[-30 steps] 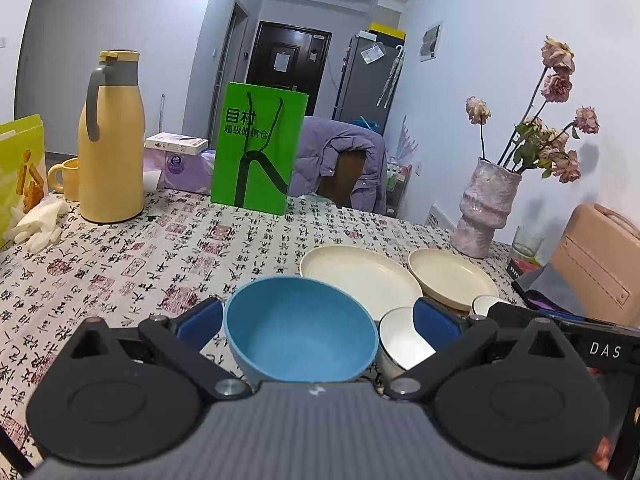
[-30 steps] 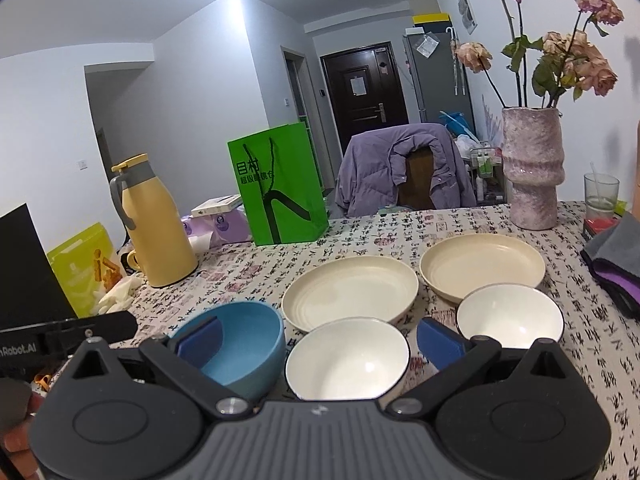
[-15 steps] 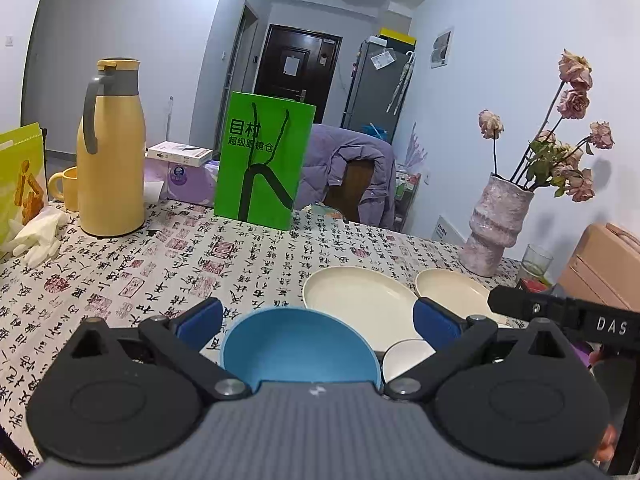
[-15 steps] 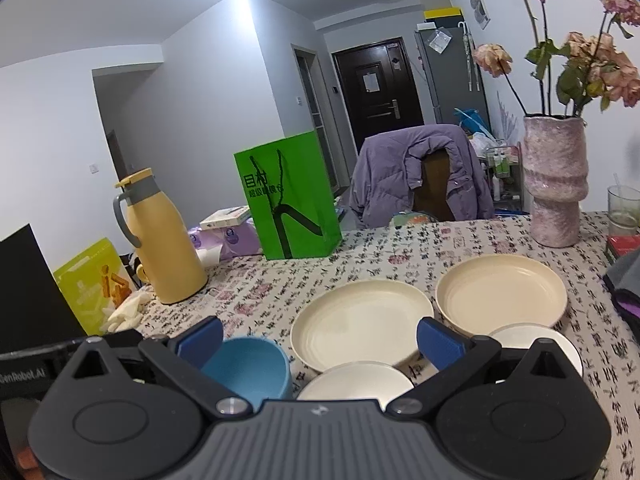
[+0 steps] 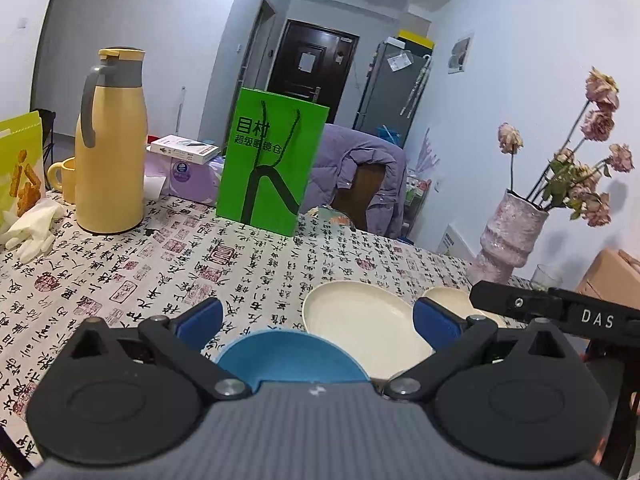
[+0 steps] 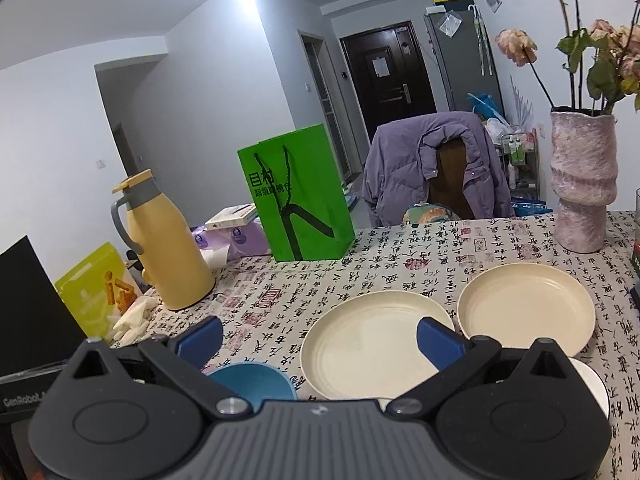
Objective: Organize plates and bowls
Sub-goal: 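Move both tools forward past the blue bowl toward another cream plate, then close the left tool on the second cream plate rim while the right tool grips it too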
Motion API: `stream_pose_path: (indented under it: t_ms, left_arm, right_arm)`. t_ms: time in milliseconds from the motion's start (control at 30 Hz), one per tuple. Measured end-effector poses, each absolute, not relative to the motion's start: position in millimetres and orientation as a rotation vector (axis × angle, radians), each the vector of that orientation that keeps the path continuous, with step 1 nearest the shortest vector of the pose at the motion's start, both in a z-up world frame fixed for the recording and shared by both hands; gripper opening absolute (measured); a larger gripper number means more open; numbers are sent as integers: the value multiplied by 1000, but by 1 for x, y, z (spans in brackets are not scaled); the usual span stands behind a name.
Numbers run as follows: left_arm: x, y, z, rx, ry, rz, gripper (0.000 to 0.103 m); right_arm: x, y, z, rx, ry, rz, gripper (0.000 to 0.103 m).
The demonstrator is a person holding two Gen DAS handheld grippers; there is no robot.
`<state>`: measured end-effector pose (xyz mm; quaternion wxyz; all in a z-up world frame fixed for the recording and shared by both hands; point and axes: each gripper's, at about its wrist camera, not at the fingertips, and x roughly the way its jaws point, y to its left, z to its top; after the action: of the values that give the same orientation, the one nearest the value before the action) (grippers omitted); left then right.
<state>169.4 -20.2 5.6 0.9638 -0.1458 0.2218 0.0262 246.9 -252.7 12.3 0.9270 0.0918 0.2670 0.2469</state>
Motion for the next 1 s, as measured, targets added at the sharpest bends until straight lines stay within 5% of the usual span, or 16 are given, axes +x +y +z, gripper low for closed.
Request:
stream_pose_path:
  t_ms: [1000]
  left_arm:
    - [238, -46, -11, -299, 490, 123, 103]
  right_arm:
    - [314, -281, -6, 299, 571, 497, 103]
